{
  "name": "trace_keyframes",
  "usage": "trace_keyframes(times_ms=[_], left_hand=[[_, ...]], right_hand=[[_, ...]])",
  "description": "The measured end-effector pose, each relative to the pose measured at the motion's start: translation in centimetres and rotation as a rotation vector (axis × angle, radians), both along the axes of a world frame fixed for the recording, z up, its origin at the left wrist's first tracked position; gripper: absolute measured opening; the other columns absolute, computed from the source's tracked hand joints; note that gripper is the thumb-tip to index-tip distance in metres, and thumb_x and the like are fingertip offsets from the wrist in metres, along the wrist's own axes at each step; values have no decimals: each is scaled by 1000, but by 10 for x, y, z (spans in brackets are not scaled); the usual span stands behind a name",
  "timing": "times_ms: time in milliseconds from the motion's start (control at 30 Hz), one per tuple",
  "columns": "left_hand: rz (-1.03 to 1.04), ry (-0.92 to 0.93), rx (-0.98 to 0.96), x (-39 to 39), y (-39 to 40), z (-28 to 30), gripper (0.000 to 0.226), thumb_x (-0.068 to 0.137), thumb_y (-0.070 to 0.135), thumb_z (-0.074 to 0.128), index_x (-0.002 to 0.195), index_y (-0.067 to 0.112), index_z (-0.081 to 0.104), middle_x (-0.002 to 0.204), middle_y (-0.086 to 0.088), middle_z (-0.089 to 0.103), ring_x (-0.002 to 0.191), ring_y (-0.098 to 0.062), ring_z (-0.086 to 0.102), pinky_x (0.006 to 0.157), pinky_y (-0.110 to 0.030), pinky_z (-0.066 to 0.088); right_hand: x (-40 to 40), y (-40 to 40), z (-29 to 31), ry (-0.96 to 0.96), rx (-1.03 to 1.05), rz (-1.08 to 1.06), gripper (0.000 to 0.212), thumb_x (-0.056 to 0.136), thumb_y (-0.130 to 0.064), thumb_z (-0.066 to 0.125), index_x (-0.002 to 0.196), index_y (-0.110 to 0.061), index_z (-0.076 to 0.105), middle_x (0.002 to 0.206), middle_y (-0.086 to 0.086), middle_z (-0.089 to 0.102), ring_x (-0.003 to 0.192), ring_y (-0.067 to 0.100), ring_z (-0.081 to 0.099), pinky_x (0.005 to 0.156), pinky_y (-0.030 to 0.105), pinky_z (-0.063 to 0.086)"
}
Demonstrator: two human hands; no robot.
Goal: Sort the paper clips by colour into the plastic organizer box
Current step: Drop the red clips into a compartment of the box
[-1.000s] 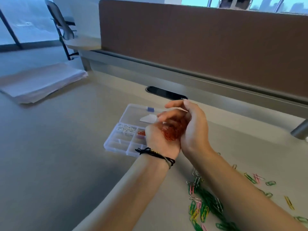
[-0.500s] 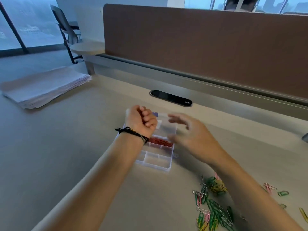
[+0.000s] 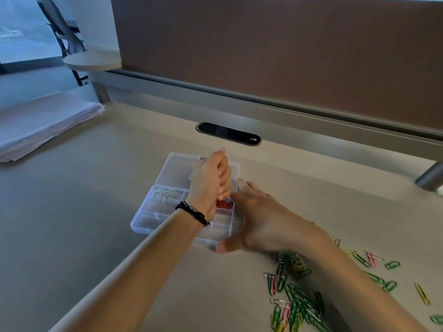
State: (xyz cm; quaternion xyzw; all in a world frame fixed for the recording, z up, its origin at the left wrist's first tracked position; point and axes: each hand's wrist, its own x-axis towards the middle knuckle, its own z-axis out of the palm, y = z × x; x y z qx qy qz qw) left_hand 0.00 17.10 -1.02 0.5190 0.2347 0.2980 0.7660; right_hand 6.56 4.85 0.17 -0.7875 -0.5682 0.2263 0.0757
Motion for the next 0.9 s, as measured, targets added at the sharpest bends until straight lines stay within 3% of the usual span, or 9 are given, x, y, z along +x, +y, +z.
trace_keyframes(times_ms=[333, 500, 900], left_hand=[[57, 42, 141, 0, 3, -2, 51, 103, 28, 42, 54, 17, 35, 46, -1, 27, 42, -19, 27, 41, -27, 29], [50, 50, 132, 0, 4, -3, 51, 104, 28, 41, 55, 16, 35, 46, -2, 27, 38, -16, 24, 37, -23, 23], [117, 95, 234, -9, 13, 0, 51, 105, 30, 39, 56, 14, 38, 47, 1, 32, 40, -18, 33, 42, -27, 30]], right_hand=[[3, -1, 1, -13, -24, 11, 120, 64, -74, 73, 158, -35, 9, 167, -4, -11, 152, 17, -13, 124, 49, 9], [3, 0, -1, -7, -15, 5, 120, 62, -76, 73, 158, -33, 14, 167, -5, -12, 153, 16, -12, 124, 48, 10], [4, 0, -3, -19, -20, 0, 123, 61, -78, 73, 158, -33, 12, 167, -6, -10, 153, 16, -9, 123, 47, 13]])
